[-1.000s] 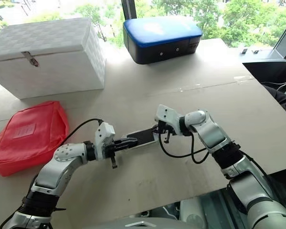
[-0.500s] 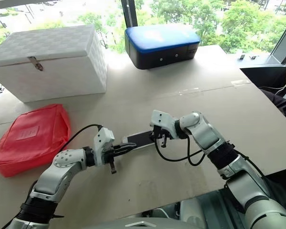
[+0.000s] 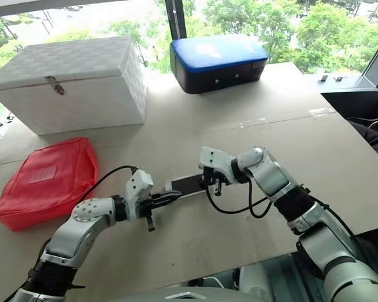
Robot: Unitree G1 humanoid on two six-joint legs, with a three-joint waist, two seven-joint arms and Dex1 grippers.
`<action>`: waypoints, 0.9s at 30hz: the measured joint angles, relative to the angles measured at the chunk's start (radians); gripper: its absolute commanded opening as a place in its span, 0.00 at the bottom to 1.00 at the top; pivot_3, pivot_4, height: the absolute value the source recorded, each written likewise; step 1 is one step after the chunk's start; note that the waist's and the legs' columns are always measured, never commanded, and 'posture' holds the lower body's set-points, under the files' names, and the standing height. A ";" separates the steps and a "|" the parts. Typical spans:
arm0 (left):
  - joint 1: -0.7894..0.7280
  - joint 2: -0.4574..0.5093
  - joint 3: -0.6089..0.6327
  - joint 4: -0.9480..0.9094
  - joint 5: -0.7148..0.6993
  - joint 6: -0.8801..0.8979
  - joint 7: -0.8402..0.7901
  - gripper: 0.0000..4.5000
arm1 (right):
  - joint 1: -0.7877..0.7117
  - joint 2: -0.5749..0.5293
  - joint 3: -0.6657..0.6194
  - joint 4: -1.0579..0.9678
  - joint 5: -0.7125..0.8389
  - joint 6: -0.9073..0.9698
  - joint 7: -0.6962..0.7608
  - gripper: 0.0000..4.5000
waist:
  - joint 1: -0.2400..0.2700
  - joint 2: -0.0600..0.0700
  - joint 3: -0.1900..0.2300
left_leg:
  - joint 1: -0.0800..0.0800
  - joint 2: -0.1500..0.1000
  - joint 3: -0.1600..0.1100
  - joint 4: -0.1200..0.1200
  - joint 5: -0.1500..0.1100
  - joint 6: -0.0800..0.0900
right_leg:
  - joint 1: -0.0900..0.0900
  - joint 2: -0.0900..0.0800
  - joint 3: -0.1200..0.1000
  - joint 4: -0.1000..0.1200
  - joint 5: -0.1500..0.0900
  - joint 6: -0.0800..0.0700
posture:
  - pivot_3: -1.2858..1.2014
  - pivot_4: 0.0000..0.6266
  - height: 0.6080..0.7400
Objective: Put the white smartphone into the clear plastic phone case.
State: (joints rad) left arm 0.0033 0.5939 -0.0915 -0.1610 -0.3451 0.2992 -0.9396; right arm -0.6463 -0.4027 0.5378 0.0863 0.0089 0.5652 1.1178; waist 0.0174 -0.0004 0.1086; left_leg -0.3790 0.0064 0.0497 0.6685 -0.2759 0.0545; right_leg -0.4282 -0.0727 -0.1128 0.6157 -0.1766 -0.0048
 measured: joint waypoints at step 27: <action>-0.007 -0.021 -0.023 -0.008 0.000 -0.021 0.019 0.01 | 0.060 -0.105 -0.041 -0.125 0.086 0.065 -0.023 0.00 | 0.023 0.008 0.010 | -0.006 -0.001 -0.001 -0.001 -0.005 0.006 | 0.000 -0.007 -0.012 -0.010 -0.001 0.003 | 0.52 0.24 1.00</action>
State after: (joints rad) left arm -0.0034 0.5726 -0.1143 -0.1691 -0.3448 0.2785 -0.9208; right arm -0.5859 -0.5081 0.4968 -0.0392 0.0948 0.6299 1.0950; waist 0.0403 0.0073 0.1188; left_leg -0.3847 0.0054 0.0485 0.6672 -0.2807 0.0603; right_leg -0.4278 -0.0798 -0.1246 0.6058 -0.1780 -0.0019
